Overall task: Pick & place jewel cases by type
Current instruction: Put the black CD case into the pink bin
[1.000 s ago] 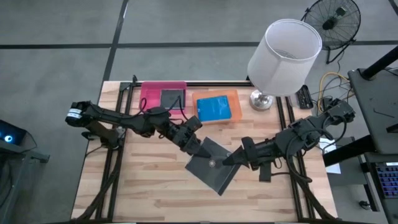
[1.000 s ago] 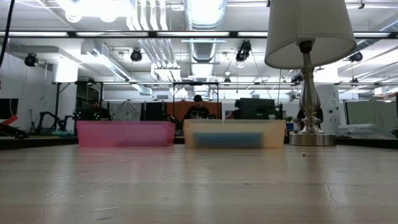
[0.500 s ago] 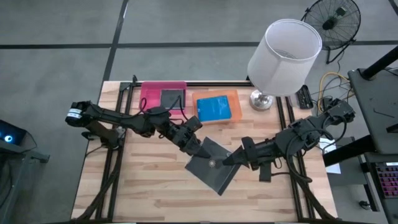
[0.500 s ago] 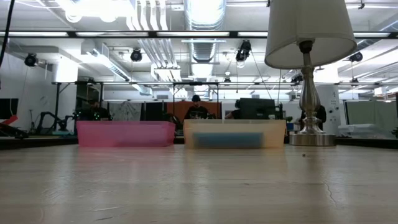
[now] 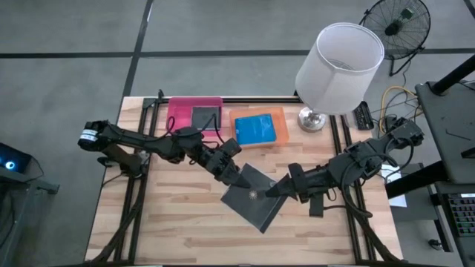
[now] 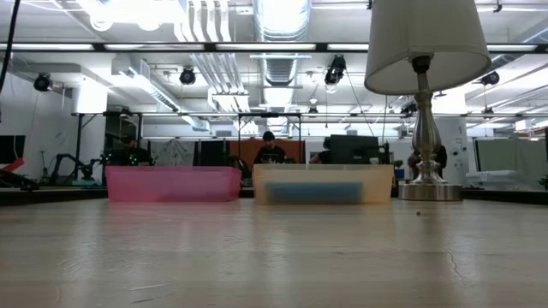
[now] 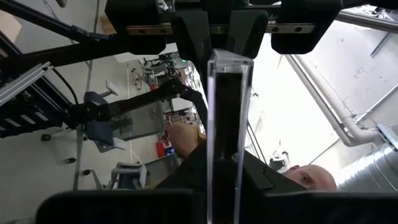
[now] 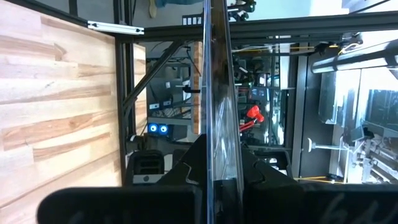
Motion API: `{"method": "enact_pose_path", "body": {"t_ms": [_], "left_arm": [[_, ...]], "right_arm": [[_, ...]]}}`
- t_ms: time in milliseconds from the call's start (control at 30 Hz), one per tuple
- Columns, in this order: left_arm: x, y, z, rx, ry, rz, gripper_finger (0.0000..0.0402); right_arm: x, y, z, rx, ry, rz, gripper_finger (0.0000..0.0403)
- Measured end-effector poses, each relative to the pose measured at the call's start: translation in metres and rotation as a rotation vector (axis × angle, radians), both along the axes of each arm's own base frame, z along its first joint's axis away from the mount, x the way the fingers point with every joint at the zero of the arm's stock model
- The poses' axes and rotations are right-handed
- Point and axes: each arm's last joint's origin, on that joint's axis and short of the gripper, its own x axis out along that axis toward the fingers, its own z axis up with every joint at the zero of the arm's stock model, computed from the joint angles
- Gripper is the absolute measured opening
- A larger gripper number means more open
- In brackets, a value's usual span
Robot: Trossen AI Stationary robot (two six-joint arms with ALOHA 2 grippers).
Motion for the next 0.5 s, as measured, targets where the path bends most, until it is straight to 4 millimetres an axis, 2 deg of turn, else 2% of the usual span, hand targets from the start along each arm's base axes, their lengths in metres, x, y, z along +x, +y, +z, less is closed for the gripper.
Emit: {"method": "enact_pose_path", "body": {"t_ms": [167,500], "left_arm": [[-0.0001,0.0004,0.0004,-0.004,-0.001,0.000,0.0003],[-0.0002,0.0014,0.0006,-0.015,0.008,-0.004,0.0001]], "right_arm": [[0.0000,0.0000,0.0000,-0.003,-0.001,0.000,0.0013],[0.0002,-0.0006,0.0000,-0.006,-0.004,-0.034,0.0014]]}}
